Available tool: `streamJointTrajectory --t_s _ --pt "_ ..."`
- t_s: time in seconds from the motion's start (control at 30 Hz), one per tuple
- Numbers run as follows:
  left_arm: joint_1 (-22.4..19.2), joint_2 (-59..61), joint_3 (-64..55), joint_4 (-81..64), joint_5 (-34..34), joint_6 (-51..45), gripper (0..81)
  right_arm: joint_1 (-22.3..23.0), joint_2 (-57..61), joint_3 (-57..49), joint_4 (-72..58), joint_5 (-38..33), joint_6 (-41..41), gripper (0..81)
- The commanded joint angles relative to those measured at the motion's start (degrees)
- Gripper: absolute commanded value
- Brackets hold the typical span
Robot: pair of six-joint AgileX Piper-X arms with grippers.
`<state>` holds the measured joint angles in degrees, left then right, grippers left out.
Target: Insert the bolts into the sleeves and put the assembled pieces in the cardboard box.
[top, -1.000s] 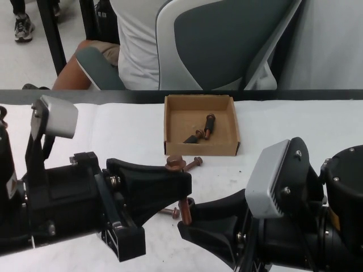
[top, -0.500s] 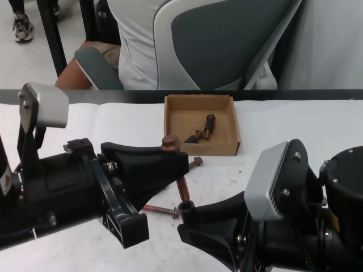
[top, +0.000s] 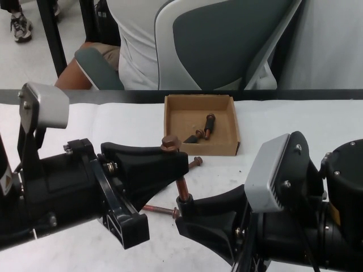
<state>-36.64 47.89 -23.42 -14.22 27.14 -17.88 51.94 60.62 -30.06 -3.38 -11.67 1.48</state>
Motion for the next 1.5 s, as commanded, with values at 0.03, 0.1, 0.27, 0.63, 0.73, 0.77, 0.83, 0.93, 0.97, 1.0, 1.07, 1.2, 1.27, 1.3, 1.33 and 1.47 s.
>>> streamJointTrajectory --t_s 0.03,0.1,0.27,0.63,0.73,0.77,0.83,0.93,0.97,1.0,1.07,1.2,1.27,1.3,1.33,1.47 --pt "0.09 -0.24 -0.12 -1.03 -0.03 0.32 0.8 0.06 -0.33 -0.88 -0.79 -0.25 -0.15 0.2" --pt "0.09 -0.24 -0.12 -1.03 -0.03 0.32 0.8 0.06 -0.33 -0.88 -0.79 -0.25 -0.15 0.2" --pt "0.09 -0.24 -0.12 1.68 -0.03 0.32 0.8 0.06 -0.33 -0.88 -1.07 -0.25 -0.15 0.2" --pt "0.09 -0.24 -0.12 5.07 0.36 0.32 0.8 0.06 -0.33 -0.88 -5.16 -0.04 -0.15 0.2" --pt "0.09 -0.24 -0.12 5.07 0.93 0.32 0.8 0.06 -0.33 -1.09 -5.85 -0.04 -0.15 0.2" --pt "0.09 -0.24 -0.12 5.07 1.37 0.32 0.8 0.06 -0.33 -1.23 -5.90 -0.04 -0.15 0.2" --pt "0.09 -0.24 -0.12 5.07 1.66 0.32 0.8 0.06 -0.33 -1.52 -5.87 -0.04 -0.15 0.2" --pt "0.09 -0.24 -0.12 5.07 1.66 0.32 0.8 0.06 -0.33 -1.85 -5.98 0.21 -0.15 0.2" --pt "0.09 -0.24 -0.12 5.07 1.66 0.32 0.8 0.06 -0.33 -1.86 -5.98 0.21 -0.15 0.2" --pt "0.09 -0.24 -0.12 5.07 1.66 0.32 0.8 0.06 -0.33 -1.86 -5.98 0.21 -0.15 0.2" --pt "0.09 -0.24 -0.12 5.07 1.64 0.32 0.5 0.06 -0.33 -1.86 -5.98 0.21 -0.15 0.2" --pt "0.09 -0.24 -0.12 5.07 1.64 0.29 7.7 0.06 -0.33 -1.86 -5.98 0.21 -0.15 0.2" --pt "0.09 -0.24 -0.12 5.07 1.64 0.32 15.1 0.06 -0.33 -1.86 -5.98 0.21 -0.15 0.2" --pt "0.09 -0.24 -0.12 5.07 1.64 0.32 18.4 0.06 -0.33 -1.86 -5.98 0.21 -0.15 0.2" --pt "0.09 -0.24 -0.12 5.07 1.64 0.32 22.9 0.06 -0.33 -1.86 -5.98 0.21 -0.15 0.2" --pt "0.09 -0.24 -0.12 5.07 1.21 -1.32 38.4 0.06 -0.33 -1.86 -5.98 0.21 -0.15 0.2"
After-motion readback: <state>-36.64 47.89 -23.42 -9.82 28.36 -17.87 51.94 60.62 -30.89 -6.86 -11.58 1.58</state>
